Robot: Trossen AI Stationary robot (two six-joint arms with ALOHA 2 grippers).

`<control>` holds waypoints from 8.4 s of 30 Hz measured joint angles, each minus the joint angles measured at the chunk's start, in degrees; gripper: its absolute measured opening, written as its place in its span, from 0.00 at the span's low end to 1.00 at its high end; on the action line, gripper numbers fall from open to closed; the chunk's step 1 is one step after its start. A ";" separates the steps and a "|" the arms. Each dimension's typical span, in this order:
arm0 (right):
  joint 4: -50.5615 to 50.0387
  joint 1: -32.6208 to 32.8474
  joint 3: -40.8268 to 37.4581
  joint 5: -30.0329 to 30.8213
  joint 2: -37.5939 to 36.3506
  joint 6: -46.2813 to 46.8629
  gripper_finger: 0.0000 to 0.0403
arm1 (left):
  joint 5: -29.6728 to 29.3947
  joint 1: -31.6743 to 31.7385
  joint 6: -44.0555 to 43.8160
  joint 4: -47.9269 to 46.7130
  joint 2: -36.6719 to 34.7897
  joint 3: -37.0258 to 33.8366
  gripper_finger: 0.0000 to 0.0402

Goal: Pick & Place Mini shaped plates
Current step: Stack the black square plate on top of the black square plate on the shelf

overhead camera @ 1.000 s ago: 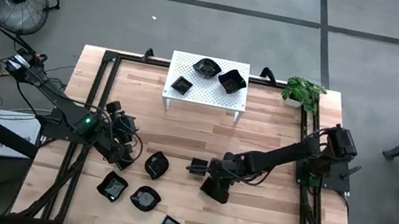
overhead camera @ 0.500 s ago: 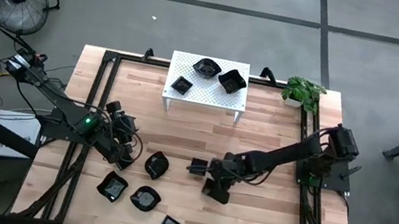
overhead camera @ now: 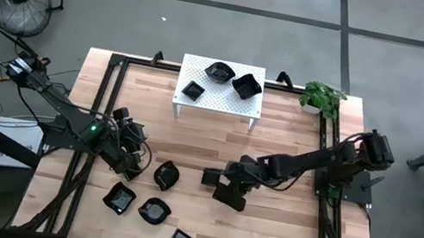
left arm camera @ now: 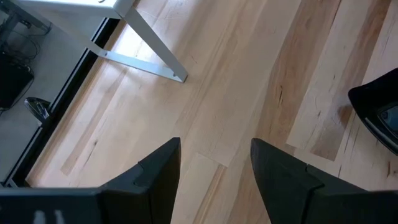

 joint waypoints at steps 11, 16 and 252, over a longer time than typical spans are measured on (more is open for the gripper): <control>9.19 -6.94 -0.01 2.61 -9.11 -2.30 0.01 | -0.03 -0.01 0.00 0.04 0.00 0.00 0.47; 17.38 -11.39 0.00 1.78 -9.56 -3.53 0.02 | -0.03 0.00 0.00 0.31 0.00 0.00 0.47; 28.40 -9.25 0.02 40.76 -16.55 -38.40 0.38 | 13.46 39.29 39.69 62.73 -4.18 0.82 0.00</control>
